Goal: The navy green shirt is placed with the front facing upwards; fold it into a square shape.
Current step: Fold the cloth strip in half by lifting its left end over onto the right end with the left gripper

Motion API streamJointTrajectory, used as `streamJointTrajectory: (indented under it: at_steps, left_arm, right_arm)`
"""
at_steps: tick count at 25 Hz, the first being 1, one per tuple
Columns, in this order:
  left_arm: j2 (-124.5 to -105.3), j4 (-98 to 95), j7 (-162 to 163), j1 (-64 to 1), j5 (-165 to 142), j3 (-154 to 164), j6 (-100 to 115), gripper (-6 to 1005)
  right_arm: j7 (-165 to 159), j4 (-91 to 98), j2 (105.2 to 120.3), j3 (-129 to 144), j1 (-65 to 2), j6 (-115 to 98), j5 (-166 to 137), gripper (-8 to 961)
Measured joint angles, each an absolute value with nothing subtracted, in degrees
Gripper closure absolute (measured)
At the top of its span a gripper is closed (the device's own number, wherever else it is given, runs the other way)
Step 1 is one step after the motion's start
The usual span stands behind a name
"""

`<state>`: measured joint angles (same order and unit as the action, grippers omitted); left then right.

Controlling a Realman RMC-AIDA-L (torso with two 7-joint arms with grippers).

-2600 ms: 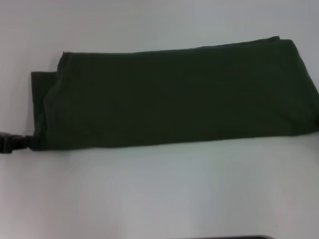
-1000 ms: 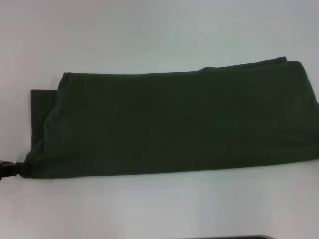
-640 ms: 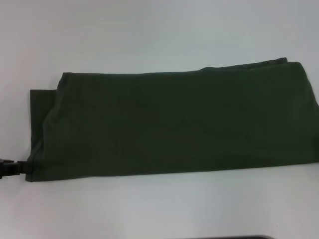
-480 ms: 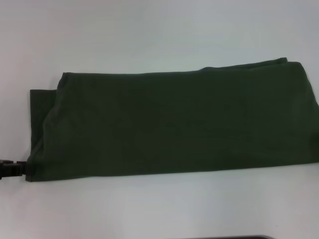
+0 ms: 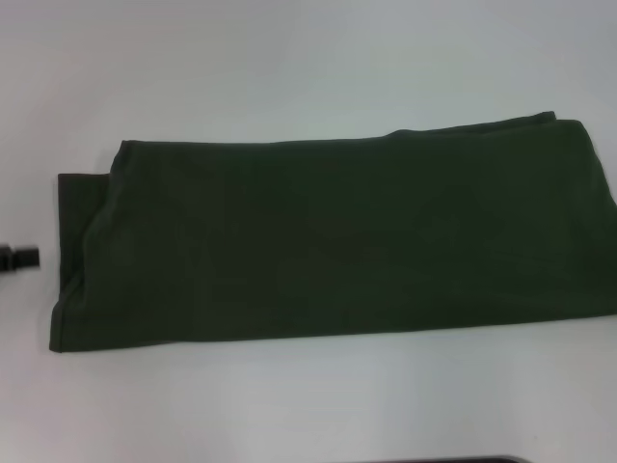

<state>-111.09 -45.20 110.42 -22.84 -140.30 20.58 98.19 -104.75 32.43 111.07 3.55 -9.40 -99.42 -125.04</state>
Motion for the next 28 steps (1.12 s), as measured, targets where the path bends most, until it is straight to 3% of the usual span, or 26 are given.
streamJointTrajectory:
  at_steps: [5,7,13,18,21,28]
  left_arm:
    - [-110.65,-45.25,110.02,-24.14,-136.02,16.16,97.93,229]
    - [-110.74,-45.14,109.99,-24.4,-132.48,15.77,97.43,199]
    - [-112.83,-44.94,109.96,-24.73,-125.23,15.22,94.93,108]
    - [-114.78,-44.46,108.65,-24.8,-122.02,15.45,91.95,108]
    - [-115.41,-43.65,108.18,-24.96,-122.25,16.47,89.28,109]
    - [-114.75,-41.48,108.86,-24.49,-124.02,22.1,87.23,109]
  right_arm:
    - [-102.93,33.95,110.99,0.77,-10.15,-103.16,-121.28,338]
    - [-101.51,33.98,111.15,0.74,-10.51,-104.12,-118.39,230]
    - [-98.2,33.08,112.06,0.86,-13.77,-103.93,-116.23,117]
    - [-96.18,32.41,113.68,0.74,-17.23,-101.45,-116.11,23]
    - [-93.72,31.71,114.89,0.7,-19.07,-98.12,-115.71,23]
    - [-92.27,30.96,115.74,0.91,-21.53,-94.18,-115.03,23]
